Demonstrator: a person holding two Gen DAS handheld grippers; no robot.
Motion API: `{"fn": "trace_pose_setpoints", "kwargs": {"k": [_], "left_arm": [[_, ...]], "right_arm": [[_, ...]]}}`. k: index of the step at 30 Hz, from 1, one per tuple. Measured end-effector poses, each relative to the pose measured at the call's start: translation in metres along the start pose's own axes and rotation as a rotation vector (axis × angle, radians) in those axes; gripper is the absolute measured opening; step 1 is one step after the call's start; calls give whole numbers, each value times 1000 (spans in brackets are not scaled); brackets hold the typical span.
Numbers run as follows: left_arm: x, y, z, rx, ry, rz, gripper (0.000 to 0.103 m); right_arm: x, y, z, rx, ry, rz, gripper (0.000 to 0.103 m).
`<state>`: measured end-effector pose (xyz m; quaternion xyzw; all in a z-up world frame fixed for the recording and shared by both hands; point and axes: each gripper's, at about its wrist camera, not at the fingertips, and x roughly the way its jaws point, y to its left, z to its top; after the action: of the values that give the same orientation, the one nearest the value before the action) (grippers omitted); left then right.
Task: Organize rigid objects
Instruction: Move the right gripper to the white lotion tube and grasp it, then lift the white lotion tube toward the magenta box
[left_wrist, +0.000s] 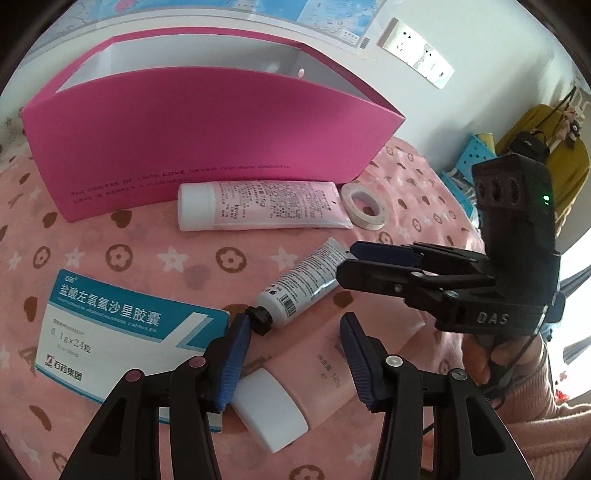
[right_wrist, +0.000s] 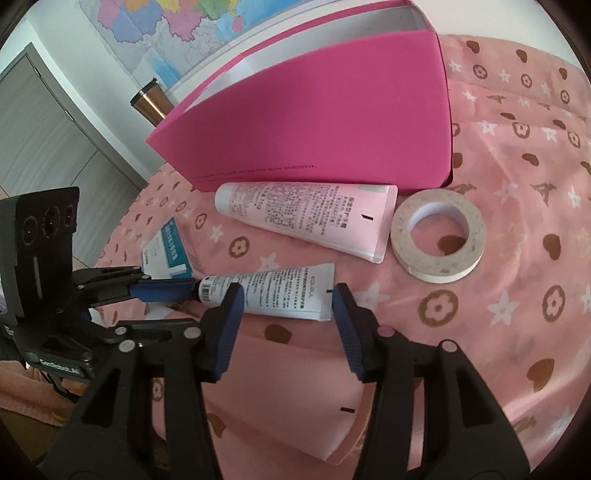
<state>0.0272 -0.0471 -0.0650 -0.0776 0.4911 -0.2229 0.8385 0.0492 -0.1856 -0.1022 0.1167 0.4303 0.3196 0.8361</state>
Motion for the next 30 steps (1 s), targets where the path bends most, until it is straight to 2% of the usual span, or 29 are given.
{"fn": "trace_pose_setpoints", "kwargs": {"k": [6, 15, 22, 30], "left_arm": [[-2, 2, 3, -6, -13, 2, 50], [-16, -4, 8, 7, -59, -13, 50], [-35, -10, 18, 34, -120, -14, 50], [-60, -23, 53, 106, -230, 13, 50]], "right_arm": [[-10, 0, -2, 12, -25, 23, 52], [-32, 11, 6, -18, -81, 10, 52], [-52, 23, 17, -55, -138, 5, 52], [-77, 37, 47, -113, -229, -24, 52]]}}
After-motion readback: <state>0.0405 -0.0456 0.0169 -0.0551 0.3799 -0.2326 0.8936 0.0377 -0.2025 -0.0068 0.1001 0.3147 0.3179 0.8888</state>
